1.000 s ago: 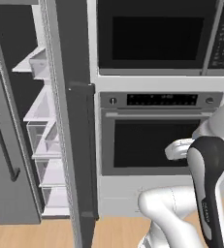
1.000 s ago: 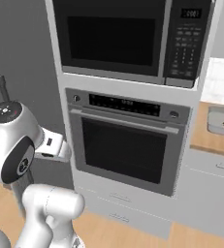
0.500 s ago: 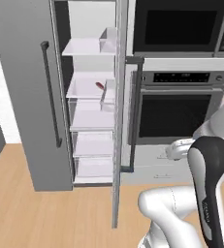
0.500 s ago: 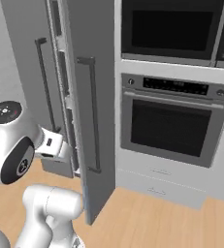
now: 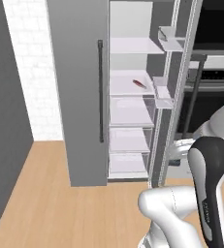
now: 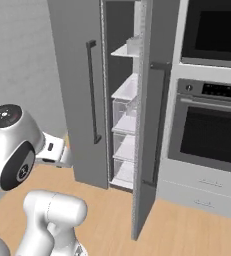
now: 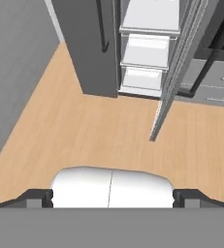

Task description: Place one bell pepper and one steak in each tupperware on the nearby counter, to pack two identical lunches.

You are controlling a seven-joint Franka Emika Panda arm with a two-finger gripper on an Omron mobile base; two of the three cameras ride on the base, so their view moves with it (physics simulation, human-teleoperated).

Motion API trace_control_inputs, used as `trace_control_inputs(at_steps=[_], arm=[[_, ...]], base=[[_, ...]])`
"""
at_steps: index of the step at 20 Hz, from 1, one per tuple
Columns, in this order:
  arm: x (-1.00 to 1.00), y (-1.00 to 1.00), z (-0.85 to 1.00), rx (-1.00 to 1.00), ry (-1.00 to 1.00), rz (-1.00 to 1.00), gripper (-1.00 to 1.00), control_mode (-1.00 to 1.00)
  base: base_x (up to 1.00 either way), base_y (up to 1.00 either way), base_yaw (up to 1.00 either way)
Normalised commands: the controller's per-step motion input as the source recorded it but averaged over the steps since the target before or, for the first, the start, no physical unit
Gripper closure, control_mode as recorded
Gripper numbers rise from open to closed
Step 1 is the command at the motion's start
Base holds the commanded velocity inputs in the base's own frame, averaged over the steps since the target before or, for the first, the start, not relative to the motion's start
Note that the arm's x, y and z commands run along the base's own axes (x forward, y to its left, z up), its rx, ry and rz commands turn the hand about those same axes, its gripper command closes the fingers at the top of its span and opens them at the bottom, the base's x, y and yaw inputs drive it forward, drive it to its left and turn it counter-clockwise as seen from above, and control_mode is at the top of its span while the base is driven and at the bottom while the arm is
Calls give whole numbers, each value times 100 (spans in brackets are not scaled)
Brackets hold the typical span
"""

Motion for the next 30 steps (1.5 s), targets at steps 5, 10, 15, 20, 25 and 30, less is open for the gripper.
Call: trace_control_inputs(at_steps=[5,10,15,20,25,30], arm=[[0,0,0,0,0,0,-100,100],[0,0,0,0,0,0,-100,100],[0,0,0,0,0,0,-100,100],[0,0,0,0,0,0,-100,100],[0,0,0,0,0,0,-100,100],[0,0,0,0,0,0,-100,100]], base=[[36,62,-34],[73,13,-41],[88,58,-22],[63,61,-17],[62,2,-14],[56,0,-7]])
